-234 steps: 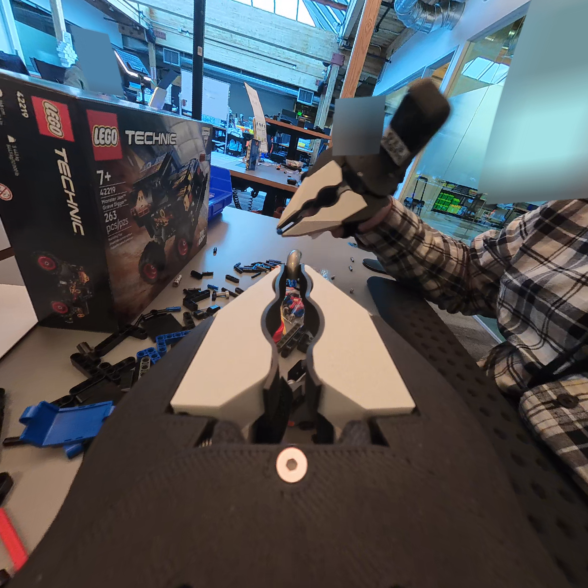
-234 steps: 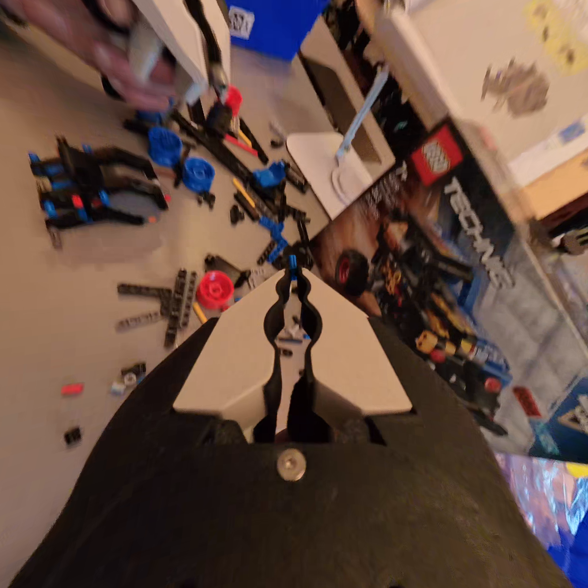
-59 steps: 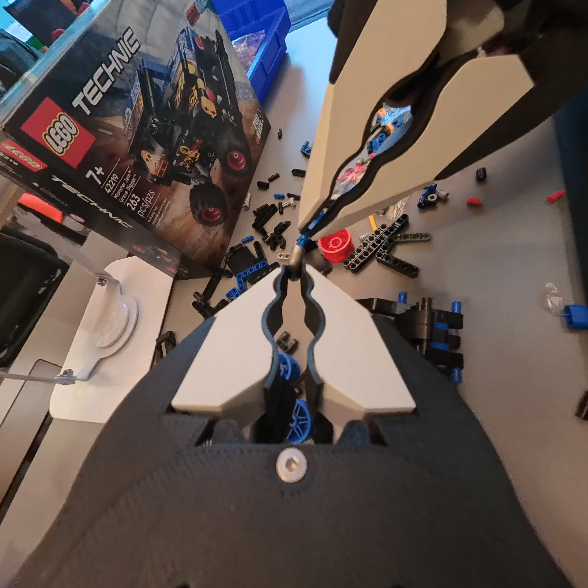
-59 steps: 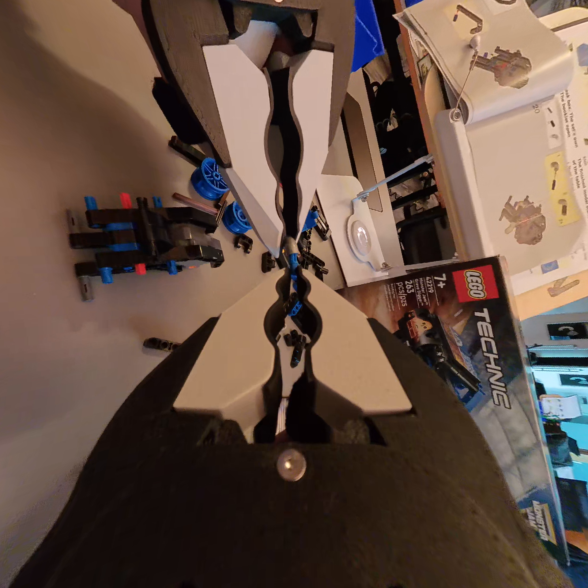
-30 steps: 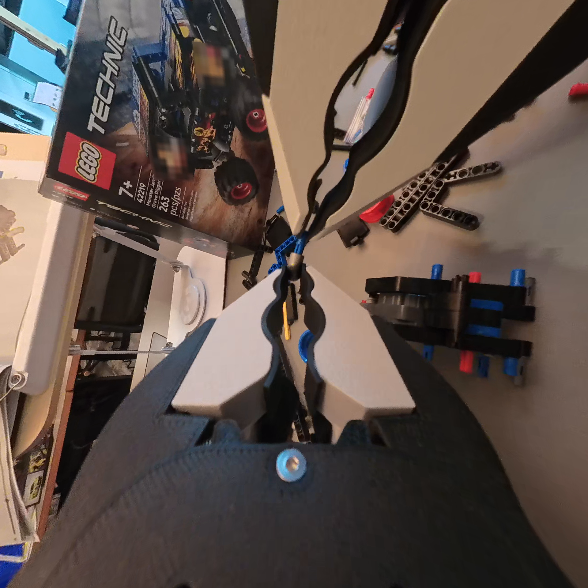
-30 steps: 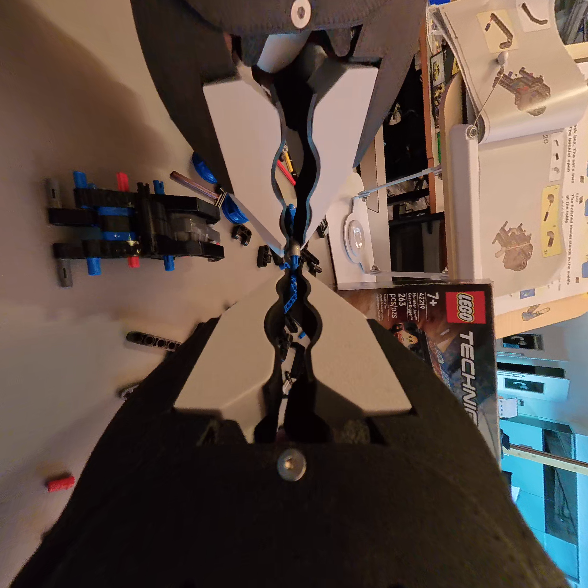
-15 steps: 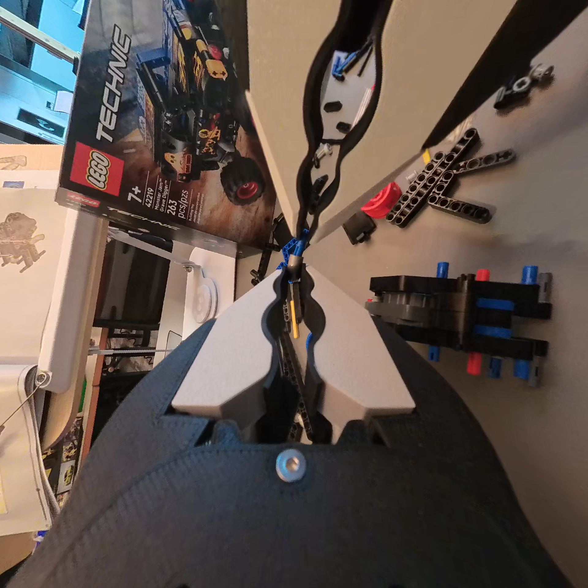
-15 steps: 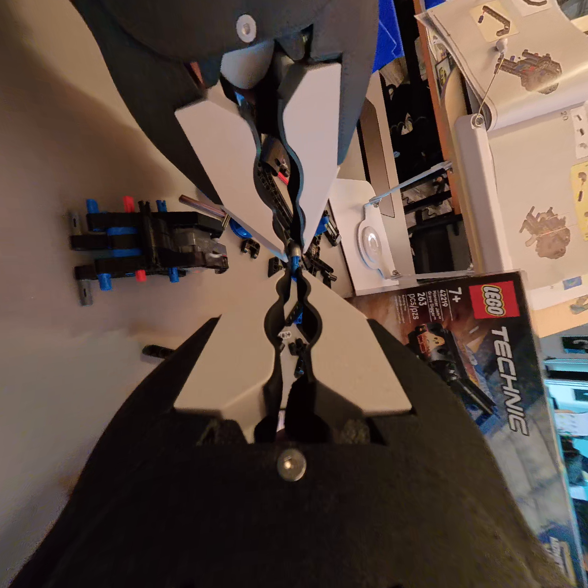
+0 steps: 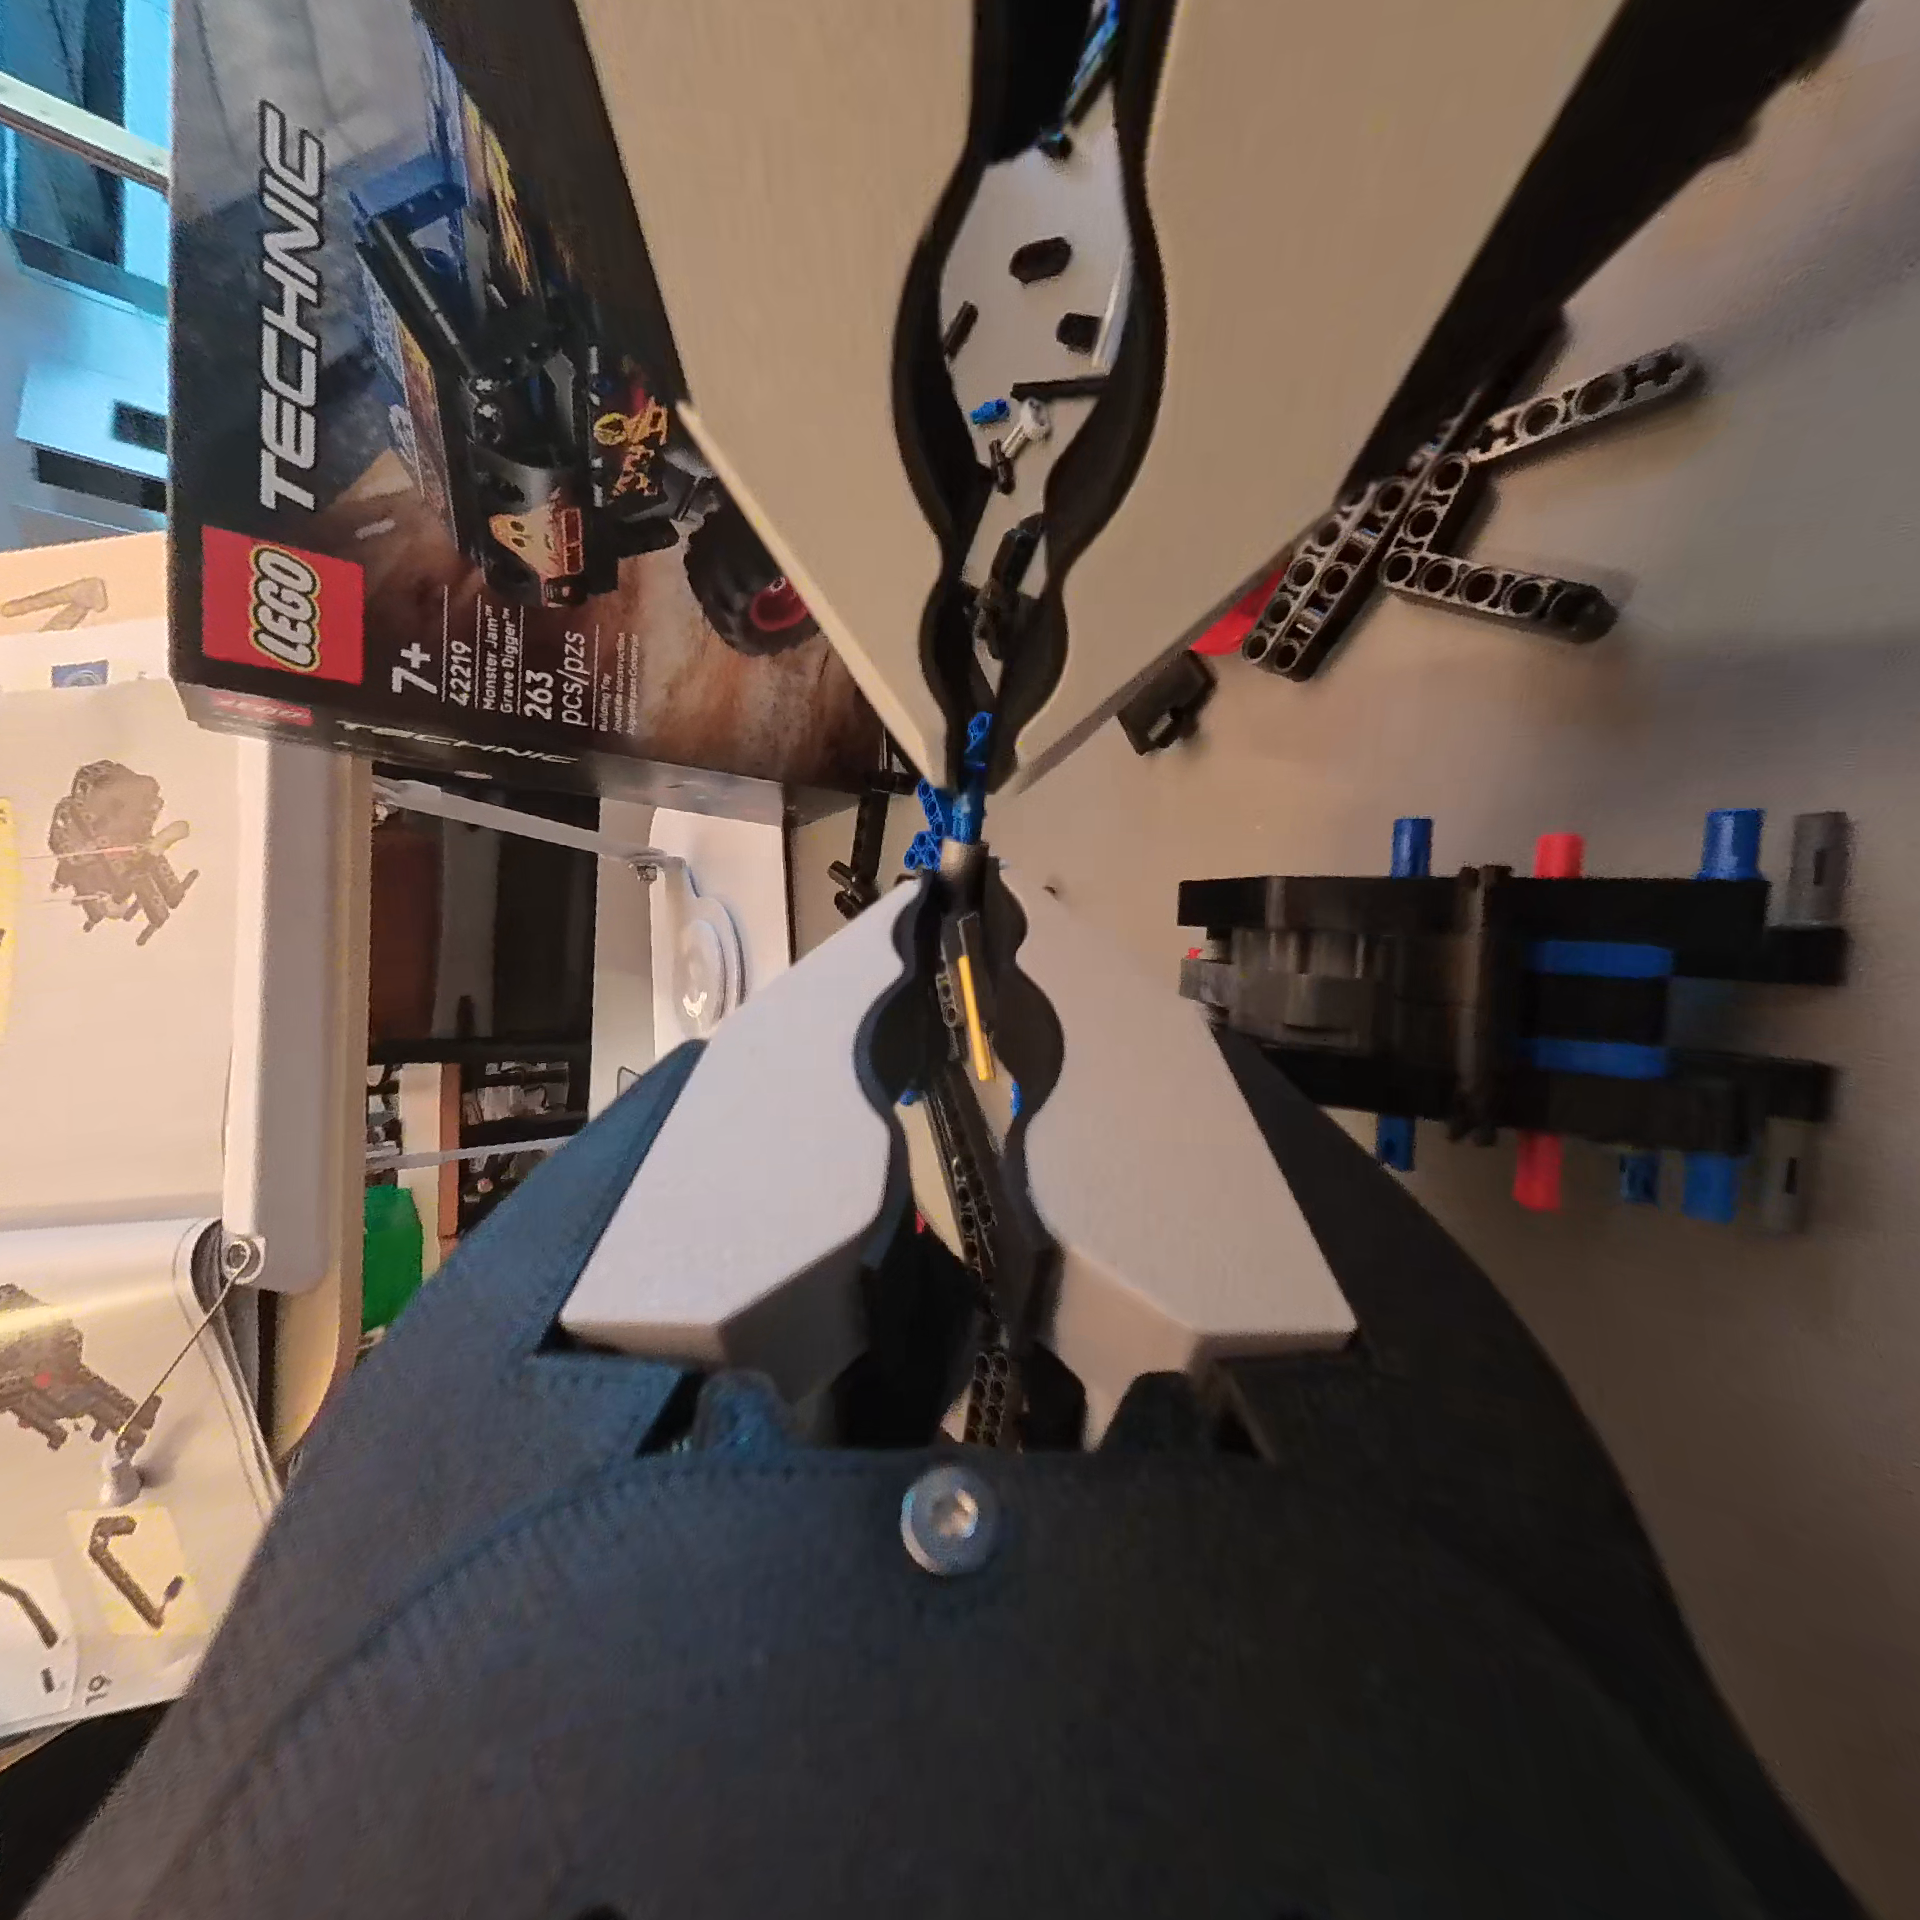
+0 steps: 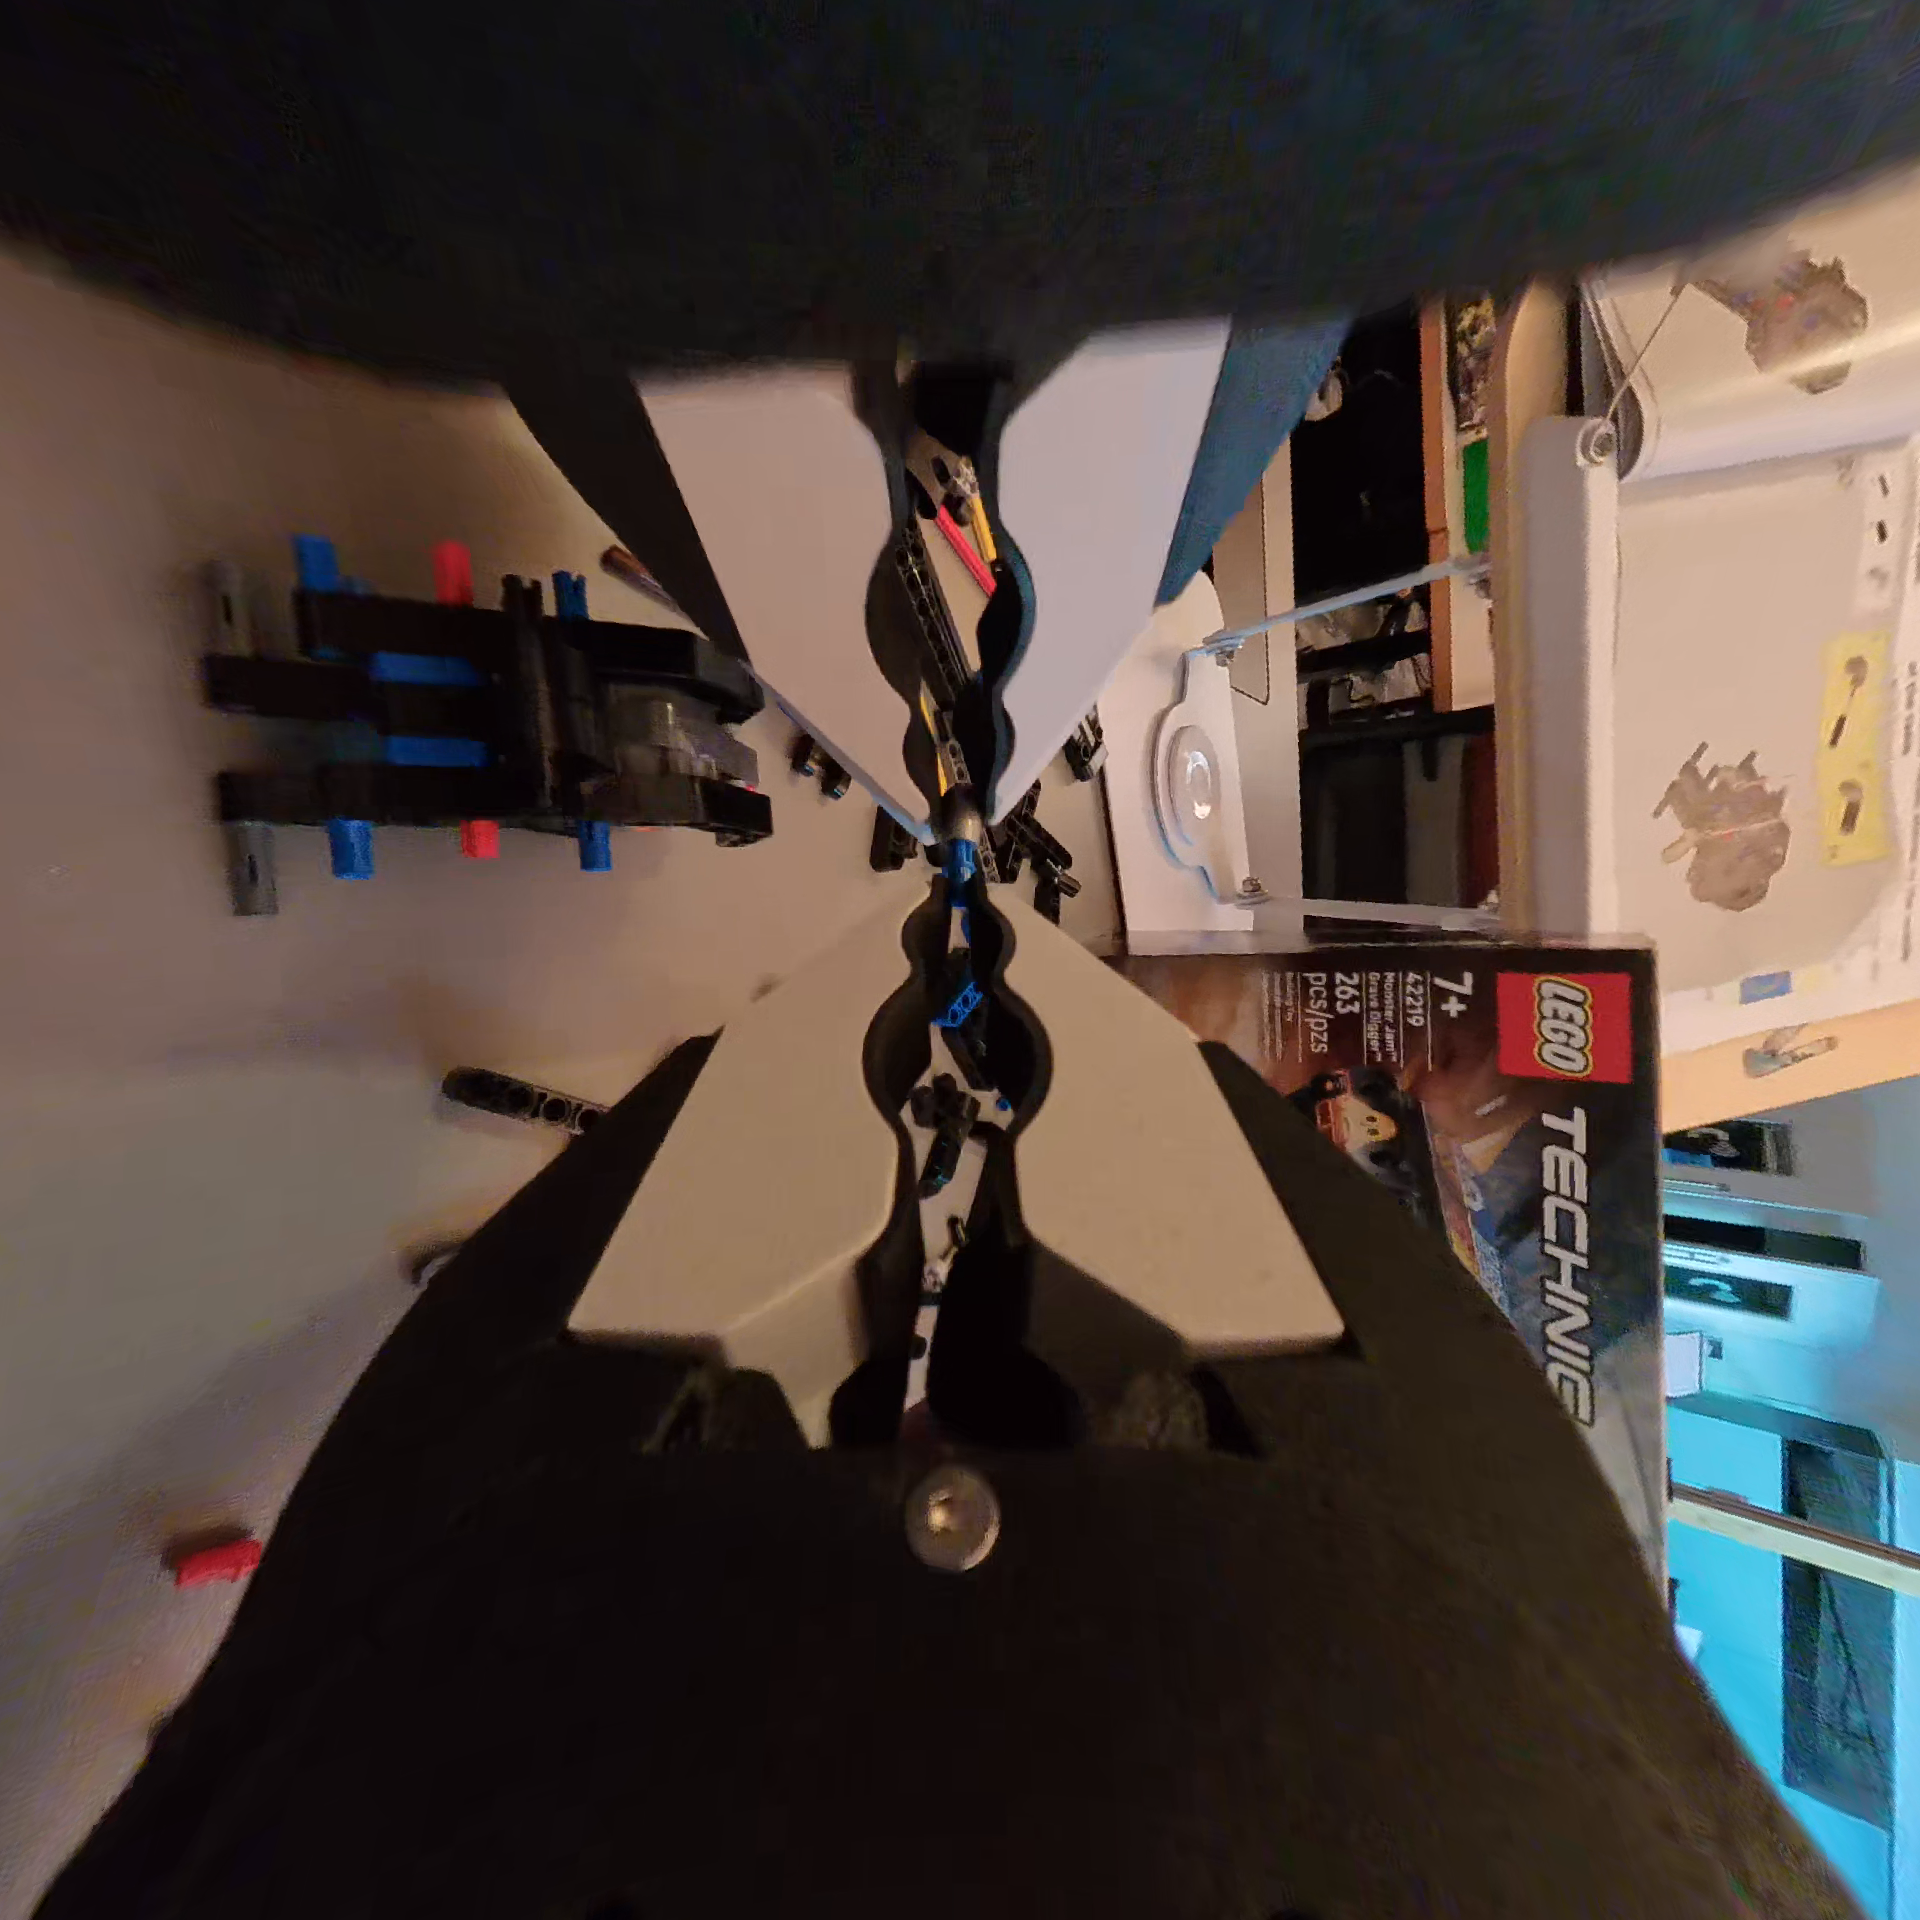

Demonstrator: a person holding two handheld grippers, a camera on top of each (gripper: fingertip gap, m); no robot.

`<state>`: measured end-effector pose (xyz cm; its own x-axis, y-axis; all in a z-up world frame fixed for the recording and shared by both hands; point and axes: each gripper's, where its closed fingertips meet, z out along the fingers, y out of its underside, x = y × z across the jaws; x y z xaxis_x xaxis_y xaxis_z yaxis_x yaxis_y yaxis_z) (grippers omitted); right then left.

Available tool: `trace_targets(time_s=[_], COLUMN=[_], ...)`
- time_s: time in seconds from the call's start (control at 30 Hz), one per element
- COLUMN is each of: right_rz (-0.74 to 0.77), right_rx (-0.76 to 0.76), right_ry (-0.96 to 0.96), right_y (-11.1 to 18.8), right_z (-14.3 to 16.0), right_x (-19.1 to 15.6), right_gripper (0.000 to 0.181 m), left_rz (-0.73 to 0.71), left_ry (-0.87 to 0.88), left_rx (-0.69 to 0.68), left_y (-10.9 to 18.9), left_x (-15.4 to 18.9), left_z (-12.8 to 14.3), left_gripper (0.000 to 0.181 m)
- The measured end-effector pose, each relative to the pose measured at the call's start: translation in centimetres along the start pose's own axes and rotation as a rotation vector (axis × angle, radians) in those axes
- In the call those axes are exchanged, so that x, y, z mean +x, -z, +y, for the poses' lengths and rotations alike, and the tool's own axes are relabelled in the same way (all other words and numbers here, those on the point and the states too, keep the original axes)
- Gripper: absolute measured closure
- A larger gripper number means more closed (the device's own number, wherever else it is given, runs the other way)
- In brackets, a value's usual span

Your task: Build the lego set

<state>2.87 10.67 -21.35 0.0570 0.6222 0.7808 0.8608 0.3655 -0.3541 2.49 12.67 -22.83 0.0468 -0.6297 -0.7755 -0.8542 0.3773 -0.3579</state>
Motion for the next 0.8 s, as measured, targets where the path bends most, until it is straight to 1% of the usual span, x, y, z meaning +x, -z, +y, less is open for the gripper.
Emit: trace_targets(time_s=[0.2, 0.4, 0.5, 0.6, 0.67, 0.8], right_rz=[-0.018, -0.036, -0.037, -0.080, -0.088, -0.138], right_rx=[0.033, 0.067, 0.136, 0.227, 0.265, 0.370], right_ry=[-0.079, -0.147, -0.226, -0.351, -0.398, -0.511], right_y=[-0.3, -0.3, 0.1, 0.8, 1.1, 2.2], right_z=[-0.4, -0.5, -0.7, -1.1, -1.1, -1.6], right_x=[0.0, 0.1, 0.7, 1.4, 1.8, 2.3], right_gripper=[0.181, 0.181, 0.180, 0.179, 0.174, 0.171], left_rz=[-0.003, -0.007, -0.019, -0.017, -0.020, 0.004], left_ry=[0.001, 0.010, 0.043, 0.097, 0.118, 0.195], left_rx=[-0.026, -0.017, 0.028, 0.104, 0.135, 0.236], left_y=[-0.1, -0.2, 0.2, 0.7, 0.9, 1.3], left_x=[-0.1, -0.2, -1.0, -1.4, -1.7, -1.9], left_z=[0.3, 0.4, -0.1, -0.7, -0.9, -1.6], left_gripper=[0.178, 0.178, 0.176, 0.176, 0.176, 0.176])
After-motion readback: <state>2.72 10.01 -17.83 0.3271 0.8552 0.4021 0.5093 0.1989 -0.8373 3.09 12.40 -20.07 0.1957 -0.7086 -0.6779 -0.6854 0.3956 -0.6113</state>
